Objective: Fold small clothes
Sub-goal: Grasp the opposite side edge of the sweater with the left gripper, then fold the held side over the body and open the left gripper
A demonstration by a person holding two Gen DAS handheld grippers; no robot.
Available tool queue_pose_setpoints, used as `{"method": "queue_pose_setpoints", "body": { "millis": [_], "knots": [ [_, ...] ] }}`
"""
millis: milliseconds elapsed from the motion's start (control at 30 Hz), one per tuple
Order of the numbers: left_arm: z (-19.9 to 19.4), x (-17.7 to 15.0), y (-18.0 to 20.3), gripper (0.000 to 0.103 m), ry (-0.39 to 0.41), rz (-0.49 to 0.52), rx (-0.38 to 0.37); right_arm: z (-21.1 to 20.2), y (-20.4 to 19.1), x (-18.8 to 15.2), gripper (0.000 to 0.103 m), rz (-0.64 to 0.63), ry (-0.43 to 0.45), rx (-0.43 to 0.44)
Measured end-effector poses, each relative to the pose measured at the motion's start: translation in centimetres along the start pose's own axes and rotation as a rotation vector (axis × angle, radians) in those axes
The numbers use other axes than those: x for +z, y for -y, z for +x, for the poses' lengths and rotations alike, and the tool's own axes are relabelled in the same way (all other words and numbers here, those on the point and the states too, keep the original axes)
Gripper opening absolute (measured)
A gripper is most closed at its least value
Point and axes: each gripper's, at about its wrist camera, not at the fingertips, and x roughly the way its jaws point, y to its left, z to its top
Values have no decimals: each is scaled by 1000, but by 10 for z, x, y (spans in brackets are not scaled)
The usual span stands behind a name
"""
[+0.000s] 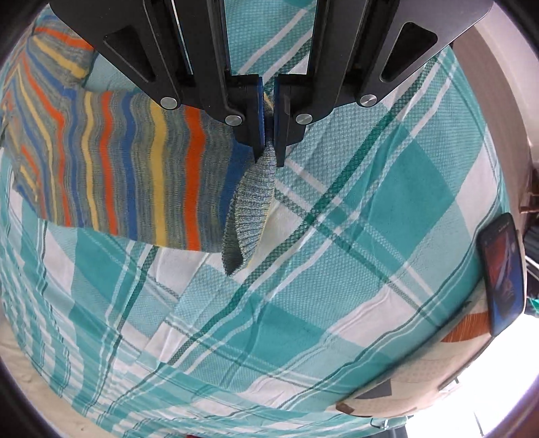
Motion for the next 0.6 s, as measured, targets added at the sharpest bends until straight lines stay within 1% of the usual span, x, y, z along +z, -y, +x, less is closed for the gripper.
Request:
{"method": "queue_pose_setpoints", "body": {
  "millis": [67, 267, 367, 433, 600],
  "knots": [
    [1, -1, -3, 1, 1, -5, 27, 1, 1, 0, 66, 3, -3, -9],
    [13, 0, -8, 1, -16, -9, 73, 4, 7, 0, 66, 26, -11, -28],
    [20, -1, -12, 1, -21, -16, 79, 3, 8, 0, 66, 28, -8, -34],
    [22, -1, -12, 2, -14, -3, 89, 2, 10, -1, 66, 34, -7, -40],
    [29, 5, -4, 2, -12, 17, 107, 0, 23, 0, 66, 83, -6, -49]
  ]
}}
